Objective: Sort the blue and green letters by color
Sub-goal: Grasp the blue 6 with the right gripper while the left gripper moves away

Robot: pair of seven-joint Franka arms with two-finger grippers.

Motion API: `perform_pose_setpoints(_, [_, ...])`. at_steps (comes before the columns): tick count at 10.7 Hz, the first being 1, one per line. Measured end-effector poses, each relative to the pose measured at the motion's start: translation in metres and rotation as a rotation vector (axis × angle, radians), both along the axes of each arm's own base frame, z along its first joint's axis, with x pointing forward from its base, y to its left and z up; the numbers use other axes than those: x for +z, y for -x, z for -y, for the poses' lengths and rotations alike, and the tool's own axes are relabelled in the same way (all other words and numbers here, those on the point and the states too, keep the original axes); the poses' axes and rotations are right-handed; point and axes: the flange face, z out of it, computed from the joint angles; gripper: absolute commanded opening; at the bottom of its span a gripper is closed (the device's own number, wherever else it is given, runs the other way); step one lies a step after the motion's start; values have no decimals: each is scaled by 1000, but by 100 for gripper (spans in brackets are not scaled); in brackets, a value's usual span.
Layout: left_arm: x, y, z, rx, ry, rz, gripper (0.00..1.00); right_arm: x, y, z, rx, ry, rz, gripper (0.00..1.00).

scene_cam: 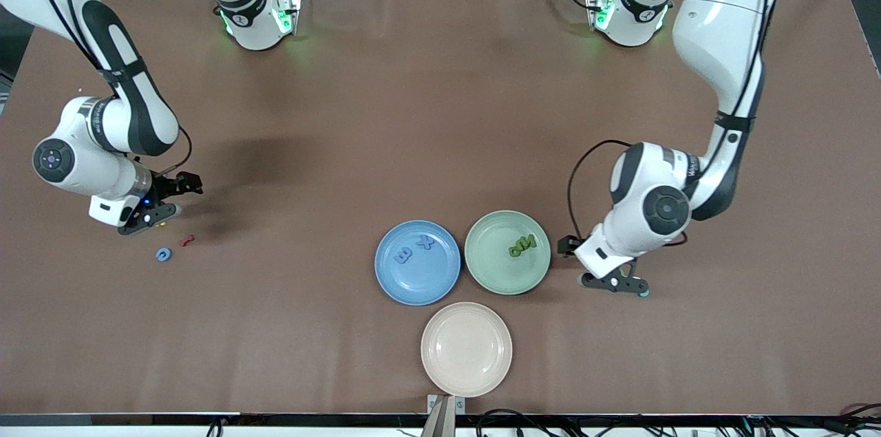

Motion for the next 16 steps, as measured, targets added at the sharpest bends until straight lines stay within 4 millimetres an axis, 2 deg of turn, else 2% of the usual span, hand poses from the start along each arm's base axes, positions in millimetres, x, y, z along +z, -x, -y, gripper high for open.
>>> perform_pose_setpoints(1, [-1, -6, -24, -101, -22, 9, 100, 2, 9, 10, -19, 2, 1, 100])
perform_pose_setpoints(3, [-3, -12, -53, -191, -33, 9, 100, -3, 25, 40, -11, -2, 44, 100])
perform_pose_setpoints(6, [-4, -14, -62, -192, -34, 8, 100, -28, 60, 68, -4, -3, 118, 100])
perform_pose_setpoints(7, [-5, -13, -61, -195, -34, 7, 100, -30, 65, 73, -9, -4, 116, 100])
perform_pose_setpoints(10, [-9, -11, -63, -257, -34, 0, 100, -31, 71, 86, -38, -3, 115, 100])
perform_pose_setpoints(13, [-15, -14, -99, -378, -36, -7, 100, -32, 76, 94, -108, 1, 113, 100])
perform_pose_setpoints(14, [-15, -15, -105, -390, -35, -6, 100, -34, 77, 94, -134, 2, 110, 100])
perform_pose_setpoints(16, [-15, -15, -104, -397, -33, -5, 100, -39, 80, 94, -159, 0, 105, 100])
